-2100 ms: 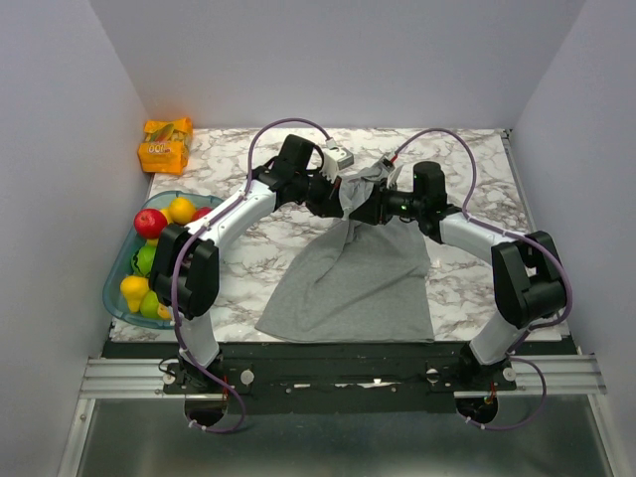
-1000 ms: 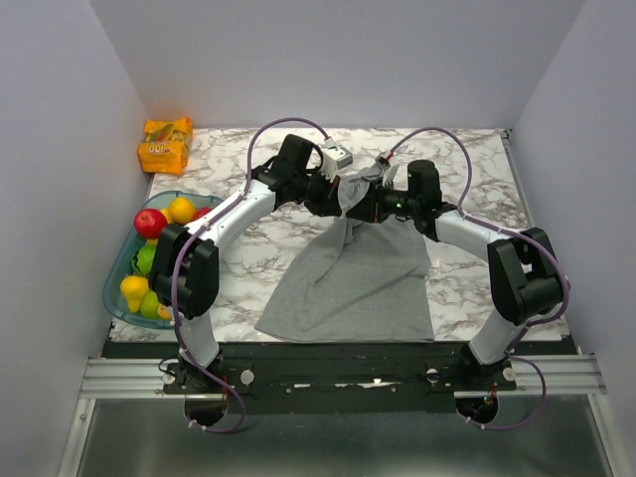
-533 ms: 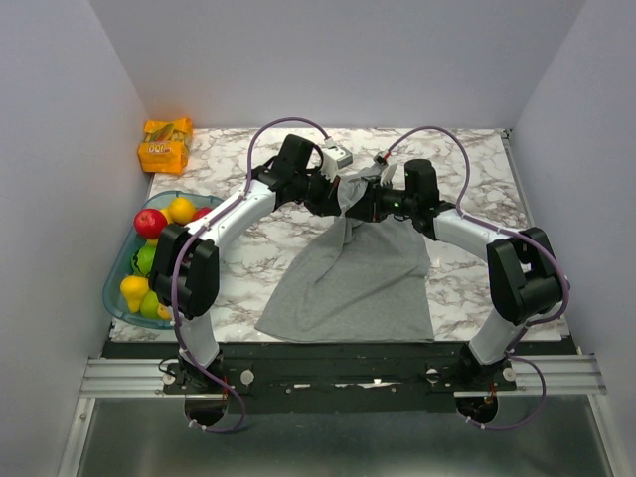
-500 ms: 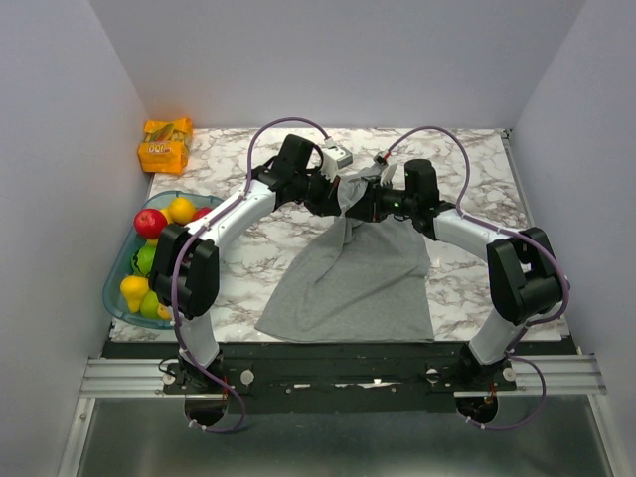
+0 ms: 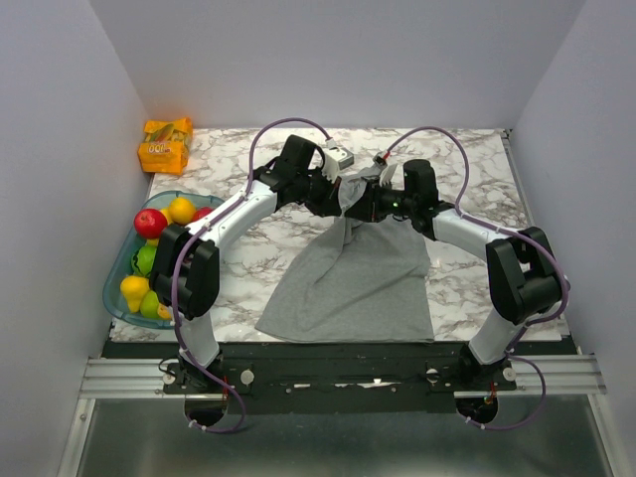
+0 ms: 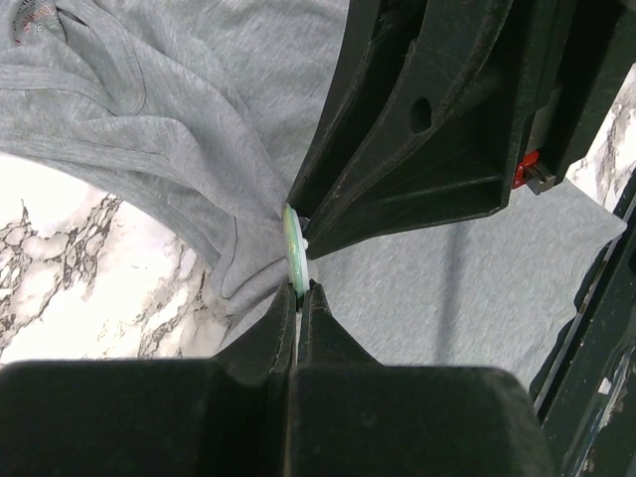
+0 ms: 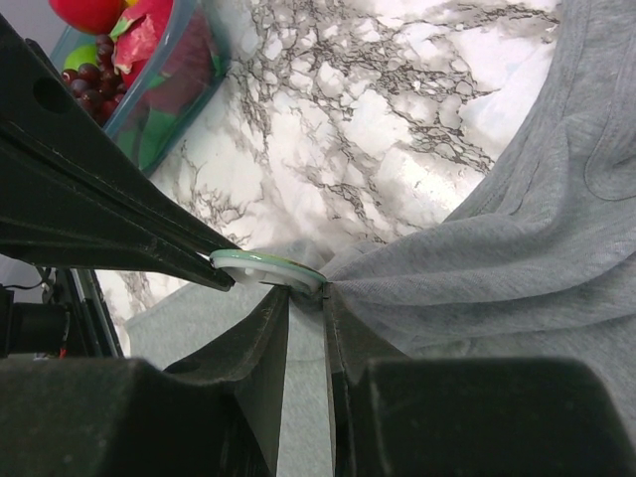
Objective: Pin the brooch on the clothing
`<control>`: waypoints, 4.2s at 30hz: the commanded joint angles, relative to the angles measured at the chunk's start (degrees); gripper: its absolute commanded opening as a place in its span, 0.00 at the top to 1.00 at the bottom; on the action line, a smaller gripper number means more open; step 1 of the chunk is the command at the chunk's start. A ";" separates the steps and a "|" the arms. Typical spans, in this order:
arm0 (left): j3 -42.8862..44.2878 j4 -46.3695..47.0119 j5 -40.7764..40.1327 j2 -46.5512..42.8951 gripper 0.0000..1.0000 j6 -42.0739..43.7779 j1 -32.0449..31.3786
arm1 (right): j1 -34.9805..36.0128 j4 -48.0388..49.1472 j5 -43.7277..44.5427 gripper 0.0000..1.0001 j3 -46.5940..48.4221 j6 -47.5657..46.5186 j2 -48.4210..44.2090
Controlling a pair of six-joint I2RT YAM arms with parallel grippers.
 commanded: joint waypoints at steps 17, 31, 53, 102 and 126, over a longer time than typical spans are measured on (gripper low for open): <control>-0.48 4.55 0.03 -0.19 1.00 -3.43 -5.58 | 2.96 1.71 1.49 0.73 2.72 1.10 1.01; 1.28 0.95 1.61 -0.45 1.00 -0.53 -2.68 | 3.05 -2.51 11.33 0.49 -7.46 -5.93 -10.75; 1.37 1.13 13.47 3.59 1.00 -1.14 -0.48 | -5.92 9.08 -9.22 0.40 -13.98 -13.05 -10.86; 1.54 2.97 22.27 6.23 1.00 -4.40 1.02 | -6.79 7.60 -15.21 0.53 -11.78 -16.74 -7.07; 1.63 3.06 23.32 6.58 1.00 -4.48 -0.56 | -6.97 8.65 -16.09 0.70 -11.17 -15.51 -6.11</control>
